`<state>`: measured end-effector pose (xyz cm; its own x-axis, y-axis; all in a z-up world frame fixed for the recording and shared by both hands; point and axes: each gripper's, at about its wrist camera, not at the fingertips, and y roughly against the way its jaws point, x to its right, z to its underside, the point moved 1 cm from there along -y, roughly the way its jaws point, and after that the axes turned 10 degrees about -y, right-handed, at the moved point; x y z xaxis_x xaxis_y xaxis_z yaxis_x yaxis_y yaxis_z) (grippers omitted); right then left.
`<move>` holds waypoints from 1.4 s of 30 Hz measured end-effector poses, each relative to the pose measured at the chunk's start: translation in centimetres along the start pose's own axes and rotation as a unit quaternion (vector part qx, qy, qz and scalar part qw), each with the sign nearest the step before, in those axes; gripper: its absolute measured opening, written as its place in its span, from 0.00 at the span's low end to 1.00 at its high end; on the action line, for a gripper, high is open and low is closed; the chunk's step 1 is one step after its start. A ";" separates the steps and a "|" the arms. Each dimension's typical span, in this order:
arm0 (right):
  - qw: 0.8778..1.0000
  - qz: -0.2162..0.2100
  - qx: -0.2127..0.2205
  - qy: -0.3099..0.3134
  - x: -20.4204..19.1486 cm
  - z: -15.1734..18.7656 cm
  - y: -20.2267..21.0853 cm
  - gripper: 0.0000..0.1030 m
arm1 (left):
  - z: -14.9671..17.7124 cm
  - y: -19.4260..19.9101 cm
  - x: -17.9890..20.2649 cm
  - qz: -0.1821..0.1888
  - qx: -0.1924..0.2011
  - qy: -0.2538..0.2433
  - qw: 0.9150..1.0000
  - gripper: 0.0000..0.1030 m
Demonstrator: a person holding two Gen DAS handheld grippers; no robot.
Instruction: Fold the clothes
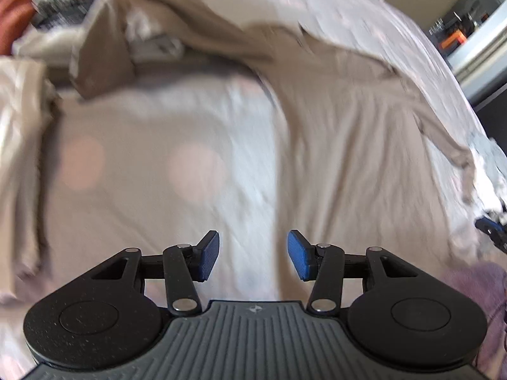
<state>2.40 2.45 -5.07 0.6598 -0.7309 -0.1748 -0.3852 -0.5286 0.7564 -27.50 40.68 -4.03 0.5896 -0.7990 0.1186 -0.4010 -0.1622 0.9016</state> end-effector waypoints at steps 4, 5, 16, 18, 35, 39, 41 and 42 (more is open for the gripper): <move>1.000 -0.011 0.013 -0.018 -1.7 -0.4 -2.5 0.39 | -1.3 0.0 -2.1 -0.061 0.054 -0.013 0.997 0.44; 0.999 -0.018 0.013 -0.026 -2.2 -0.5 -3.0 0.47 | -1.7 -0.2 -2.6 -0.074 0.066 -0.014 0.995 0.44; 0.992 -0.097 0.028 -0.069 -5.3 -0.4 -8.6 0.90 | -5.0 -5.7 -5.8 -0.171 0.169 0.027 0.970 0.51; 0.990 -0.109 0.025 -0.091 -4.8 -0.2 -9.2 0.90 | -5.9 -7.2 -6.1 -0.196 0.175 0.032 0.964 0.51; 0.981 -0.109 0.005 -0.159 -3.6 -0.1 -12.8 0.90 | -8.6 -12.6 -9.0 -0.264 0.180 0.068 0.945 0.05; 0.981 -0.110 0.006 -0.160 -3.6 -0.1 -12.9 0.90 | -8.2 -9.8 -9.2 -0.246 0.180 0.043 0.951 0.01; 0.981 -0.112 0.008 -0.160 -3.6 -0.2 -12.9 0.89 | -8.0 -7.9 -9.1 -0.237 0.177 0.028 0.955 0.01; 0.981 -0.114 0.008 -0.159 -3.6 -0.2 -12.8 0.89 | -8.1 -6.6 -9.0 -0.231 0.176 0.022 0.957 0.01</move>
<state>5.03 11.94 -14.01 0.4963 -0.6890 -0.5281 -0.2633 -0.6992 0.6647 -24.52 53.66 -7.74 0.7864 -0.5714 -0.2348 -0.2971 -0.6830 0.6672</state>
